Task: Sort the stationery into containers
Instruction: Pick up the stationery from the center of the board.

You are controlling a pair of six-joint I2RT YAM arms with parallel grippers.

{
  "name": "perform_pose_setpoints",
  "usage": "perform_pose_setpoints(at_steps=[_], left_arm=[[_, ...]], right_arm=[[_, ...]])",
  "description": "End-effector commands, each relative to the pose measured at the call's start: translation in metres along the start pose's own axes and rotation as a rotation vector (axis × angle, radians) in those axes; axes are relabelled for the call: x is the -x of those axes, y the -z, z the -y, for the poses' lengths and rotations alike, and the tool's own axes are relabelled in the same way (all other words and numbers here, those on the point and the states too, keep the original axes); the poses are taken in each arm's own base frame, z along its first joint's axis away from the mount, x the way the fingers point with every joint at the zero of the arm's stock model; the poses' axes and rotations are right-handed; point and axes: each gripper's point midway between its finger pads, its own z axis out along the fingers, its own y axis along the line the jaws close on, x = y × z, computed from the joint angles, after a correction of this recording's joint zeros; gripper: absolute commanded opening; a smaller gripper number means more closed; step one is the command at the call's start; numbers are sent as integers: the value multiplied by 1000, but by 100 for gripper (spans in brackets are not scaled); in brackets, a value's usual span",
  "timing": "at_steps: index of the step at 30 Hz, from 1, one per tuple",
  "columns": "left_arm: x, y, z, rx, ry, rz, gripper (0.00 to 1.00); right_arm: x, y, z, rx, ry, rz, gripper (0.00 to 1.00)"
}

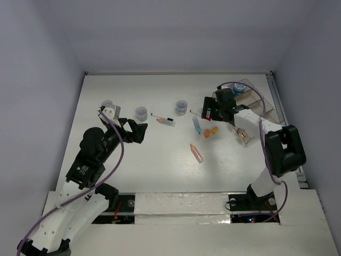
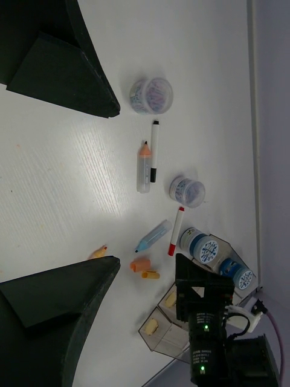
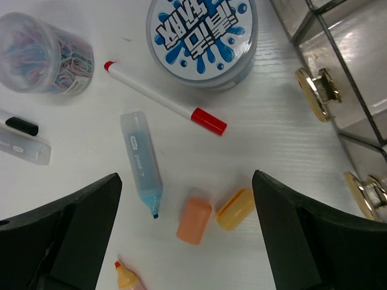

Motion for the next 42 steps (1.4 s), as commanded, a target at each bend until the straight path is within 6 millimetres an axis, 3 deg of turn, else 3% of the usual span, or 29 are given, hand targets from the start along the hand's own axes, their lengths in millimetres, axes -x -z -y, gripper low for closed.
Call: perform_pose_setpoints(at_steps=[1,12,17,28,35,42], left_arm=[[11,0,4,-15,-4,48,99],[11,0,4,-18,-6,47,99],[10,0,6,-25,-8,44,99],[9,-1,9,-34,-9,38,99],[9,-1,11,-44,-10,37,99],[7,-1,11,-45,-11,32,99]], right_arm=[[36,-11,-19,38,-33,87,94],[52,-47,-4,-96,-29,120,95],[56,-58,-12,-102,-14,132,94],[64,-73,-19,-204,55,163,92],[76,-82,-12,-277,79,191,92],[87,-93,-9,-322,112,212,84]])
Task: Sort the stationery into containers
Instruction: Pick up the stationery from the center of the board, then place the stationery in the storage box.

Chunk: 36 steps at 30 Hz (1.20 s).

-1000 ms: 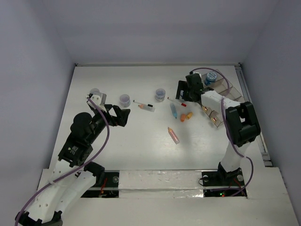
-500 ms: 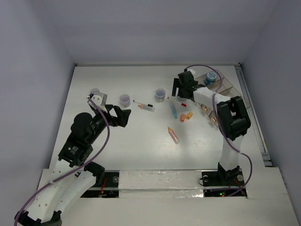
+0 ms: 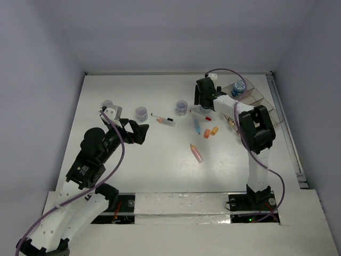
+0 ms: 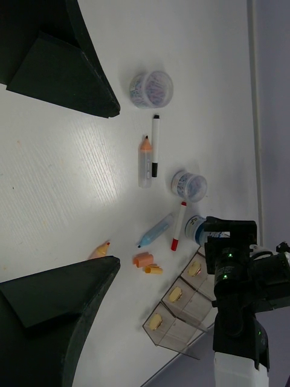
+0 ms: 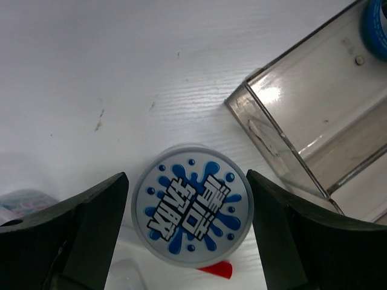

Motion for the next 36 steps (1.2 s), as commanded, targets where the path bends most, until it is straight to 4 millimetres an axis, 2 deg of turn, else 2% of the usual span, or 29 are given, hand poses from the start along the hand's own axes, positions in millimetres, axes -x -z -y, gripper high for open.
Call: perform_pose_setpoints(at_steps=[1,3,4,5,7,10,11,12,15,16,17,18,20,21,25,31,36], left_arm=[[10,-2,5,-22,-9,41,99],[9,-2,4,-21,-10,38,99],[9,-2,4,-21,-8,38,99],[9,-2,5,-21,-9,40,99],[8,-3,4,-18,-8,36,99],[7,-4,4,-19,-8,31,99],[7,-4,4,-19,-10,31,99],[8,-4,4,-18,-8,33,99],[7,-4,3,-15,-10,30,99],[8,-4,3,-16,-8,32,99],[8,-4,3,-15,-8,34,99],[8,-4,3,-15,-10,34,99],[8,-4,3,-11,-8,33,99],[8,-4,3,-11,-10,33,99],[6,-5,2,-7,-8,24,99],[4,-7,1,-3,-8,19,99],[5,-7,0,0,-8,20,99]], right_arm=[[27,0,-3,-26,6,68,79],[28,-1,-6,-16,7,64,69],[31,0,-8,-8,2,65,58],[33,1,-10,0,-3,67,53],[41,8,-14,28,-16,81,45],[76,35,-21,109,-63,159,40],[98,56,-21,140,-87,209,40],[109,66,-20,152,-97,239,39],[147,92,-1,136,-115,330,39],[151,92,6,131,-112,328,39],[154,90,14,121,-117,325,39],[160,85,32,100,-136,325,39],[159,76,48,91,-156,305,38],[160,69,66,67,-174,298,38],[154,52,93,52,-197,269,38],[155,33,103,46,-164,251,37],[147,19,109,14,-146,228,37]])
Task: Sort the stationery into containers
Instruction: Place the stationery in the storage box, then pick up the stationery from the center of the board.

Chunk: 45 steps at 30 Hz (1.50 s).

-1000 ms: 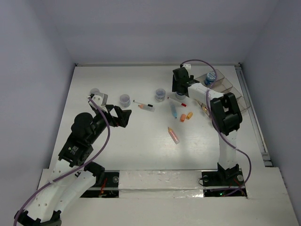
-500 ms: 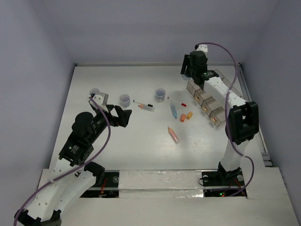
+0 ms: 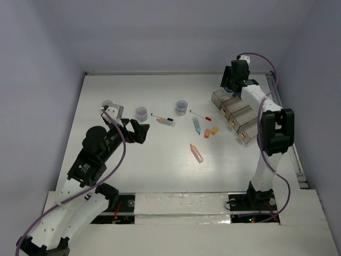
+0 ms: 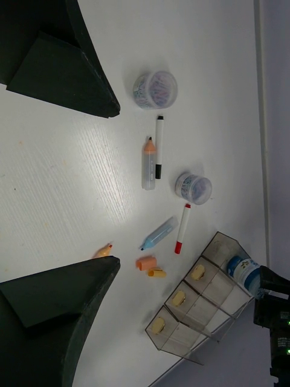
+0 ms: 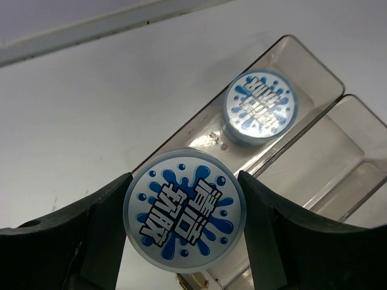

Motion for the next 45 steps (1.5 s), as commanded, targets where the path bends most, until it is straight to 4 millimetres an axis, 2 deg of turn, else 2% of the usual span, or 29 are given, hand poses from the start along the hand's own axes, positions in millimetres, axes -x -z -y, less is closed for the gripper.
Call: perform_pose_setpoints(at_steps=[1,8,10,12,15,16,17,20,24,27,28,30,31,32,35,39,43,45], left_arm=[[9,-3,2,-8,-10,37,99],[8,-3,2,-6,-10,36,99],[8,-3,-1,2,-7,36,99],[9,-3,0,1,-7,38,99],[8,-4,0,0,-8,36,99],[9,-3,0,1,-7,38,99],[9,-3,0,-1,-9,39,99],[9,-3,0,-1,-7,39,99],[9,-3,0,-2,-9,39,99],[9,-3,0,-2,-7,39,99],[9,-3,0,-2,-9,37,99],[8,-4,0,-4,-9,35,99],[8,-4,0,-4,-9,33,99],[8,-4,1,-5,-7,33,99],[9,-4,-2,4,-4,37,99],[9,-3,-1,0,-6,37,99],[10,-2,-1,-2,-8,42,99],[11,-2,0,-4,-6,44,99]], right_arm=[[38,6,-14,41,-6,95,38],[20,-4,-14,35,-8,55,38],[16,-5,-13,33,-7,47,41],[13,-6,-12,29,-6,42,48],[11,-6,-13,35,-2,33,72],[11,-6,-13,34,-3,34,89],[12,-5,-14,41,1,36,98],[22,3,-16,61,1,52,100],[38,25,-25,134,-20,85,100],[36,52,-53,241,12,102,100],[27,67,-75,301,37,94,100],[11,82,-104,381,95,69,100],[-1,95,-128,427,132,55,100],[-17,96,-138,445,165,21,100],[-43,106,-166,493,211,-33,100],[-71,88,-176,479,231,-109,100],[-95,87,-197,524,272,-168,100],[-105,85,-200,524,293,-194,100]])
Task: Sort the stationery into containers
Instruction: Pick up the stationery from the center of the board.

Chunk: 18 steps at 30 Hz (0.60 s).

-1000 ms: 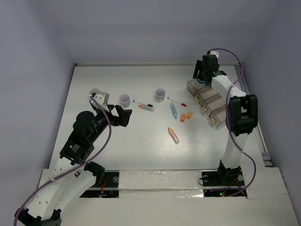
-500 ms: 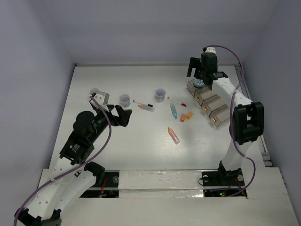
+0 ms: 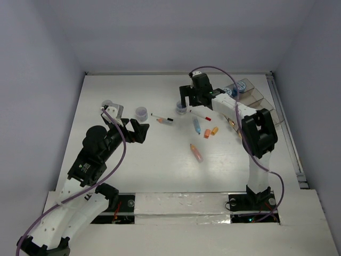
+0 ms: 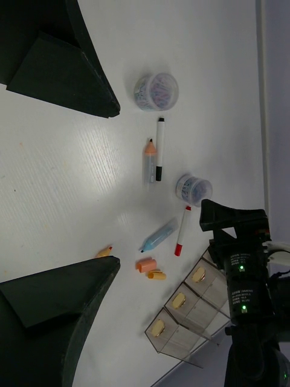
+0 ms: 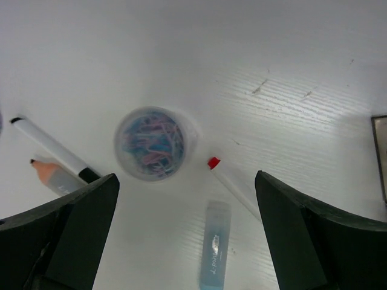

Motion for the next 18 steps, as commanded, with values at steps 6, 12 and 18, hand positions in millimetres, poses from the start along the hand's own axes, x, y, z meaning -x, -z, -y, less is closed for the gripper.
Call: perform_pose_setpoints(at_steps=[6,12,18], left_arm=[[12,1,4,-21,-9,50,99],[13,1,4,-22,-10,53,99],[13,1,4,-23,-9,53,99]], right_arm=[[4,-19,-18,41,22,-24,100],[-1,-33,-30,57,35,-43,100],[-4,-45,-30,53,35,-56,99]])
